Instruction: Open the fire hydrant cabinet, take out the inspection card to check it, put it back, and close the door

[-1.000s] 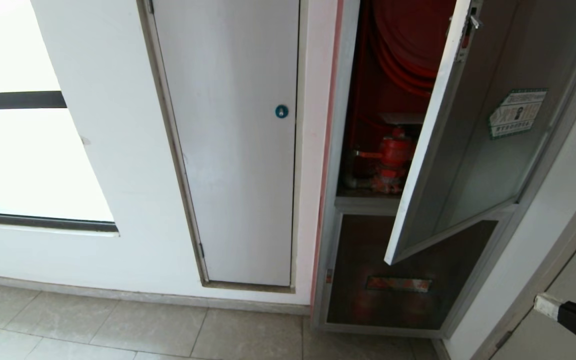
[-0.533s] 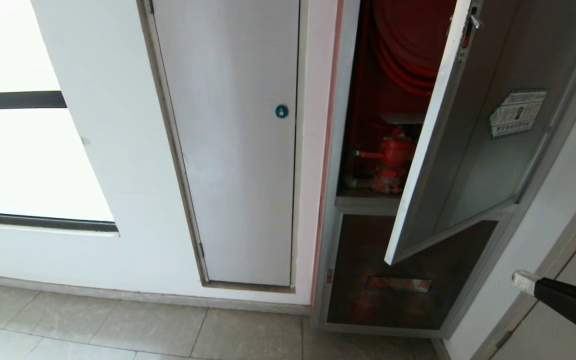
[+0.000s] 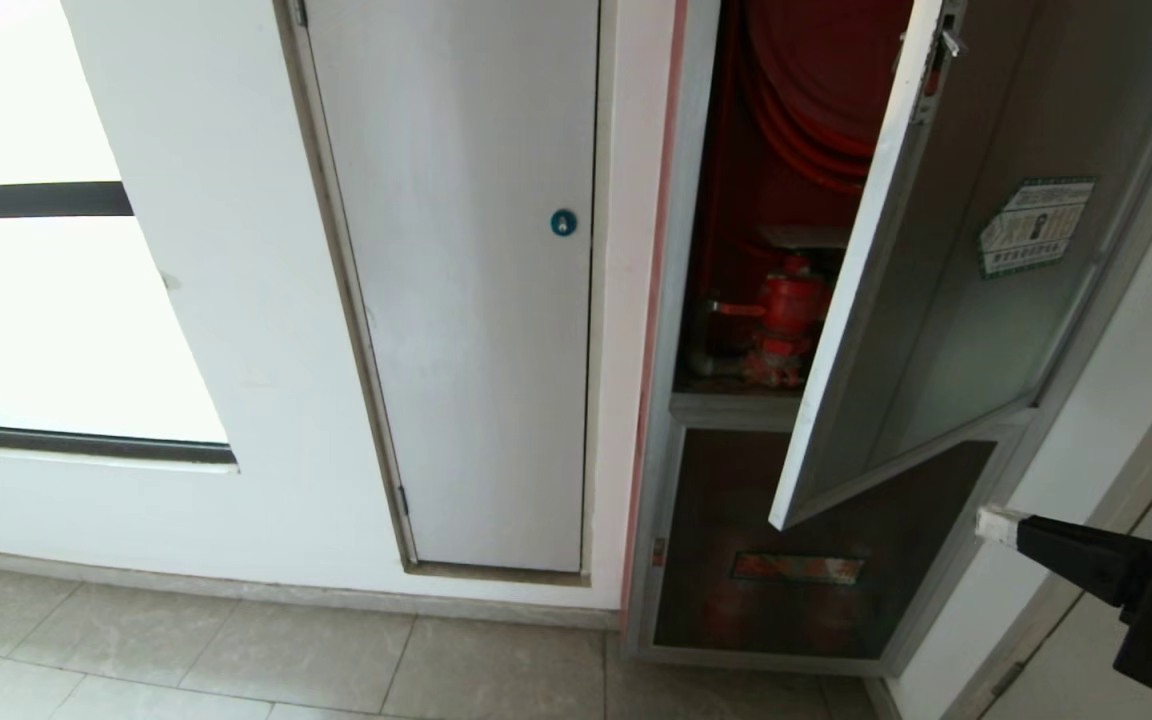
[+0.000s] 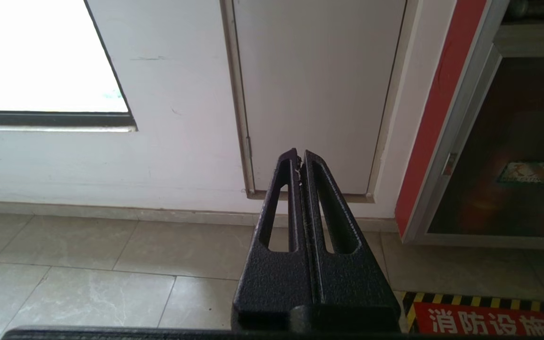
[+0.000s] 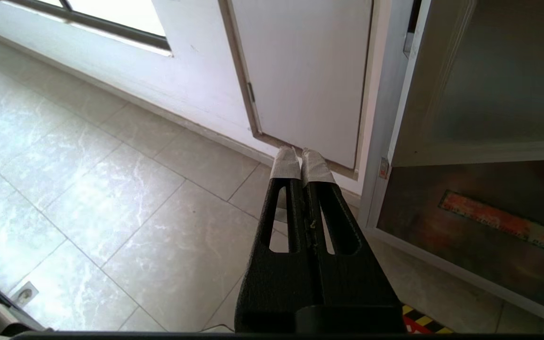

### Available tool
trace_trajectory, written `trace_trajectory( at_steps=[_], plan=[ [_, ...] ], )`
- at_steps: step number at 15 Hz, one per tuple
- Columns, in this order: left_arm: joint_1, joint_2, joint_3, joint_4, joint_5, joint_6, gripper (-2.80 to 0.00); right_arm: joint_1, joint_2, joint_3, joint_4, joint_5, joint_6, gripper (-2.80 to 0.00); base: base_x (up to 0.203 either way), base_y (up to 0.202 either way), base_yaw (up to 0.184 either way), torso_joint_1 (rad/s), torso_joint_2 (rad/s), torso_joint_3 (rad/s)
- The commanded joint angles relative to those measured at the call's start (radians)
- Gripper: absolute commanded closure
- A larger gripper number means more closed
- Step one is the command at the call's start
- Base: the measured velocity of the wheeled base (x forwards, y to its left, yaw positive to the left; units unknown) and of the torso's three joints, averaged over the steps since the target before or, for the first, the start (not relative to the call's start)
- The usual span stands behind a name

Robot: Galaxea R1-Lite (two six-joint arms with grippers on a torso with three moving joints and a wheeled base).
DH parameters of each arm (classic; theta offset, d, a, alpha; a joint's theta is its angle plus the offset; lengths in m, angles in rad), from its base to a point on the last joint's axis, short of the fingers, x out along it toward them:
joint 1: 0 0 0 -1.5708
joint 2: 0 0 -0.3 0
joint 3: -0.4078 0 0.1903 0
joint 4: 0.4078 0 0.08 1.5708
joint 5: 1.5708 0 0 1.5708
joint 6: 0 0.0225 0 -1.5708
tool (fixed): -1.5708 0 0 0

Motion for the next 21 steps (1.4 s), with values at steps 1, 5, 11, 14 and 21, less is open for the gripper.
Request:
trace_trajectory(
  at_steps=[1, 5, 11, 14, 21],
  plan=[
    [0.0, 0.001, 0.006, 0.0, 0.0, 0.0, 0.0, 0.016, 0.041, -0.026, -0.003, 0.002, 0.001, 0.0, 0.0, 0.0, 0.0, 0.0, 0.0, 0.0],
    [0.0, 0.0, 0.006, 0.0, 0.0, 0.0, 0.0, 0.036, 0.087, -0.082, -0.003, -0.001, 0.038, 0.0, 0.0, 0.0, 0.0, 0.0, 0.0, 0.0],
    [0.0, 0.0, 0.007, 0.0, 0.0, 0.0, 0.0, 0.037, 0.151, -0.13, -0.005, -0.001, 0.04, 0.0, 0.0, 0.0, 0.0, 0.0, 0.0, 0.0],
    [0.0, 0.001, 0.006, 0.0, 0.0, 0.0, 0.0, 0.037, 0.214, -0.133, -0.125, -0.008, 0.059, 0.0, 0.0, 0.0, 0.0, 0.0, 0.0, 0.0],
    [0.0, 0.0, 0.006, 0.0, 0.0, 0.0, 0.0, 0.107, 0.318, -0.219, -0.164, -0.095, 0.086, 0.0, 0.0, 0.0, 0.0, 0.0, 0.0, 0.0]
  ],
)
